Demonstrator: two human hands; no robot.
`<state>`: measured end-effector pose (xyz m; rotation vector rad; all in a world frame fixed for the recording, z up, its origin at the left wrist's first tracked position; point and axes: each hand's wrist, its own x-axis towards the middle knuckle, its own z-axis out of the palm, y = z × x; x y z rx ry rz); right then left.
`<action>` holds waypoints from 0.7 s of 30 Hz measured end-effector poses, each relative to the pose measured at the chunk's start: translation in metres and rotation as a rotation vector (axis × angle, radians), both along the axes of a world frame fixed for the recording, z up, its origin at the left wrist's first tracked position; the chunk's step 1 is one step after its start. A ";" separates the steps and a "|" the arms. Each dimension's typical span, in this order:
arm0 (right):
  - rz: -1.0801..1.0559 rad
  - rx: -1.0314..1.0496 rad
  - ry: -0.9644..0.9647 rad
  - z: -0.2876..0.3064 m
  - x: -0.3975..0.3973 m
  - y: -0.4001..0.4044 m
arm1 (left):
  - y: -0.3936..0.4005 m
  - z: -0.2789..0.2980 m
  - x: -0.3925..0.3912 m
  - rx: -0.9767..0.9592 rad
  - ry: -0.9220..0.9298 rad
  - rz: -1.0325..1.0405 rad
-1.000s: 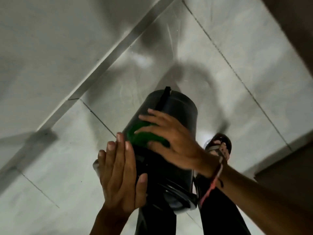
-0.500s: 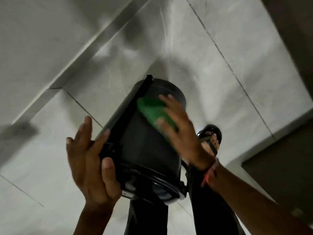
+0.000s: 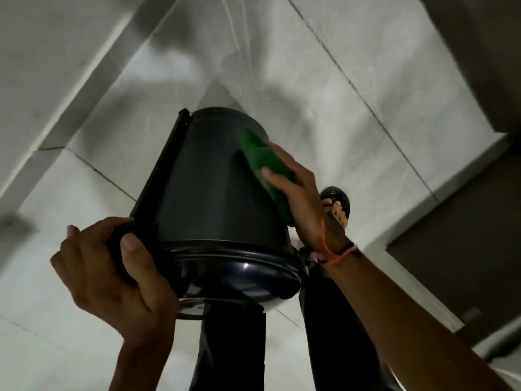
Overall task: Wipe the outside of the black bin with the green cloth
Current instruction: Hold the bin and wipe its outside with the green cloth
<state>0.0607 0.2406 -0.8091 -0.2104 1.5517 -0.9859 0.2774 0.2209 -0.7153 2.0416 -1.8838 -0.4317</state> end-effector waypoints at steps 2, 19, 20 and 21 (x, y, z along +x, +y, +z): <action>0.126 -0.090 0.110 0.004 0.004 0.001 | -0.002 0.000 0.001 0.015 -0.004 -0.022; 0.302 -0.223 0.323 0.039 0.006 -0.022 | -0.015 0.002 -0.022 -0.107 0.048 -0.539; 0.215 -0.202 0.206 0.048 0.002 -0.005 | -0.013 0.004 -0.023 -0.109 0.064 -0.558; 0.099 -0.147 0.074 0.053 -0.005 0.008 | -0.010 0.006 -0.023 -0.110 0.080 -0.586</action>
